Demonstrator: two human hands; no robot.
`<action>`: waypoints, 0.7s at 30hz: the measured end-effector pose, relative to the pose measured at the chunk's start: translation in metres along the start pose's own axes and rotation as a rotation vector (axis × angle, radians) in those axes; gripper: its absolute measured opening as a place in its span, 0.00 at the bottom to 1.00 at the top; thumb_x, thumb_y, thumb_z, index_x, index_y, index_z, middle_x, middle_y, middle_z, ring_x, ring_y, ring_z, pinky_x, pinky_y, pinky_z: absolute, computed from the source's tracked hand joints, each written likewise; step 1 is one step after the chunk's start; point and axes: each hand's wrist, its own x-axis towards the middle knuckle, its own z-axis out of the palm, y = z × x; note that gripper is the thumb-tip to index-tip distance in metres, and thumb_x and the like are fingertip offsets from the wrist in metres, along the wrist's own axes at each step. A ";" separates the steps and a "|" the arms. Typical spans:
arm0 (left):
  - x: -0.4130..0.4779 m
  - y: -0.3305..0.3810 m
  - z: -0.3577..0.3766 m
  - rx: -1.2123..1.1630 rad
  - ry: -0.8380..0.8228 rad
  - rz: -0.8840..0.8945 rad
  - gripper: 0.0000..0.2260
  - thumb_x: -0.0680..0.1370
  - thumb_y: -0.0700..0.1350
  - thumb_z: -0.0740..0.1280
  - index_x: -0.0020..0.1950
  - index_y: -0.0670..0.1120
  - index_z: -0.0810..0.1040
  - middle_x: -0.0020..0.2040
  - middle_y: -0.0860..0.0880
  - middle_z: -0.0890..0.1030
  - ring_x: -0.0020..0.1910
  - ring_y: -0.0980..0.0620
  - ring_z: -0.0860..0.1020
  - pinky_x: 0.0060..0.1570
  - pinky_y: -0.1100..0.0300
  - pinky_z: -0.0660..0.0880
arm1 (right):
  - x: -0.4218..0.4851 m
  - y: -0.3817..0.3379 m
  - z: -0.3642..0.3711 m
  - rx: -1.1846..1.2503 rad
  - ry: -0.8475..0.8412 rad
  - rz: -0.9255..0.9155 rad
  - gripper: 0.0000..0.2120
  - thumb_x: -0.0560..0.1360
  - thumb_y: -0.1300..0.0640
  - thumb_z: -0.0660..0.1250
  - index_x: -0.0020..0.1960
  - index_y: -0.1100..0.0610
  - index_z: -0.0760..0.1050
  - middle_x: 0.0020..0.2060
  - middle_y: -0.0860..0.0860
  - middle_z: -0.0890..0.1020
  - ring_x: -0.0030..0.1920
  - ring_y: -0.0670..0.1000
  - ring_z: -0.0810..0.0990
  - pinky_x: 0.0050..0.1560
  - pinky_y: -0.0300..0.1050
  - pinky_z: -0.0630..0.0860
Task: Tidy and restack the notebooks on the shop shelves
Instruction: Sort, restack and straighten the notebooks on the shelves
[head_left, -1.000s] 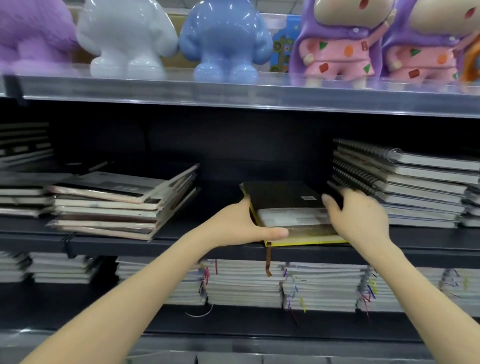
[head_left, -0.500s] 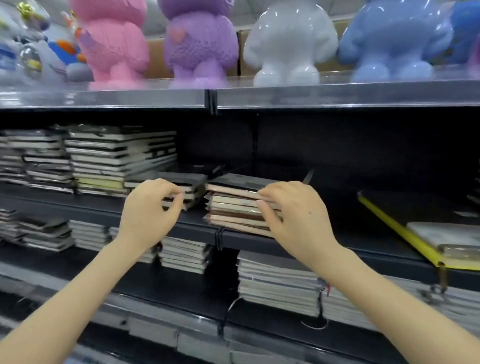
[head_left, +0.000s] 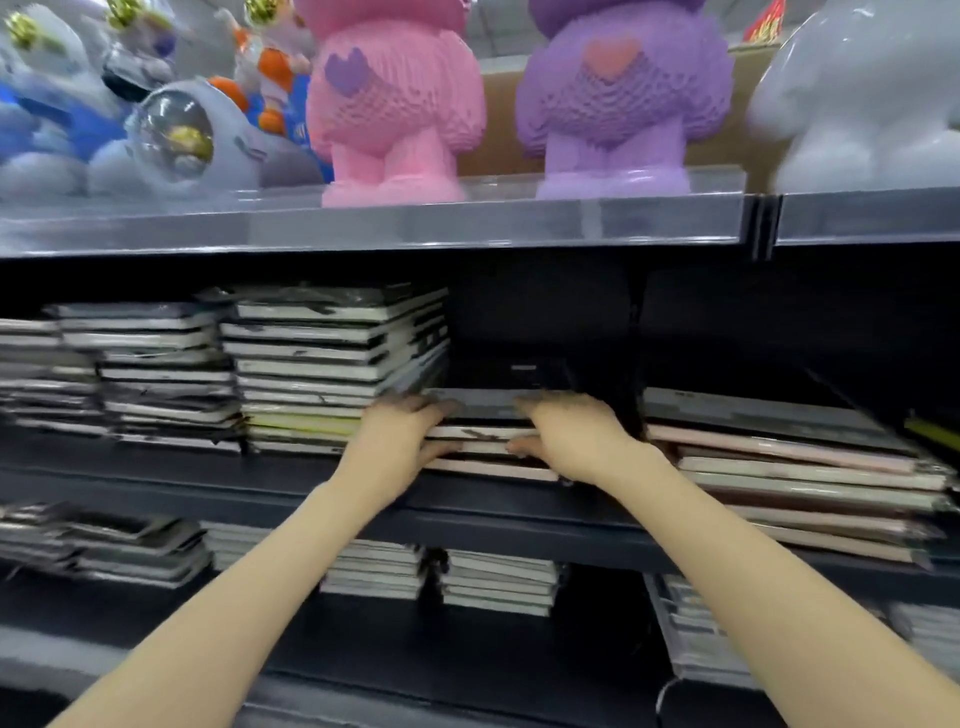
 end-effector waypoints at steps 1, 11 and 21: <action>-0.001 -0.001 -0.001 -0.006 0.023 0.033 0.20 0.64 0.49 0.78 0.52 0.42 0.83 0.42 0.42 0.84 0.38 0.41 0.82 0.40 0.53 0.78 | -0.004 0.000 0.000 0.026 0.010 -0.010 0.28 0.80 0.43 0.57 0.75 0.54 0.60 0.72 0.54 0.68 0.69 0.56 0.67 0.64 0.49 0.70; -0.044 0.000 -0.043 -1.057 -0.040 -0.863 0.21 0.75 0.61 0.62 0.56 0.45 0.77 0.53 0.50 0.81 0.47 0.53 0.81 0.48 0.59 0.77 | -0.067 -0.031 0.006 -0.052 0.295 -0.090 0.29 0.76 0.38 0.52 0.62 0.59 0.75 0.53 0.56 0.82 0.52 0.61 0.80 0.47 0.55 0.79; -0.065 0.001 -0.065 -1.462 -0.096 -1.060 0.06 0.77 0.39 0.66 0.50 0.38 0.81 0.38 0.43 0.84 0.31 0.51 0.82 0.25 0.64 0.75 | -0.080 -0.015 -0.034 0.519 0.414 0.049 0.16 0.78 0.46 0.59 0.61 0.49 0.78 0.52 0.35 0.79 0.55 0.38 0.77 0.57 0.34 0.71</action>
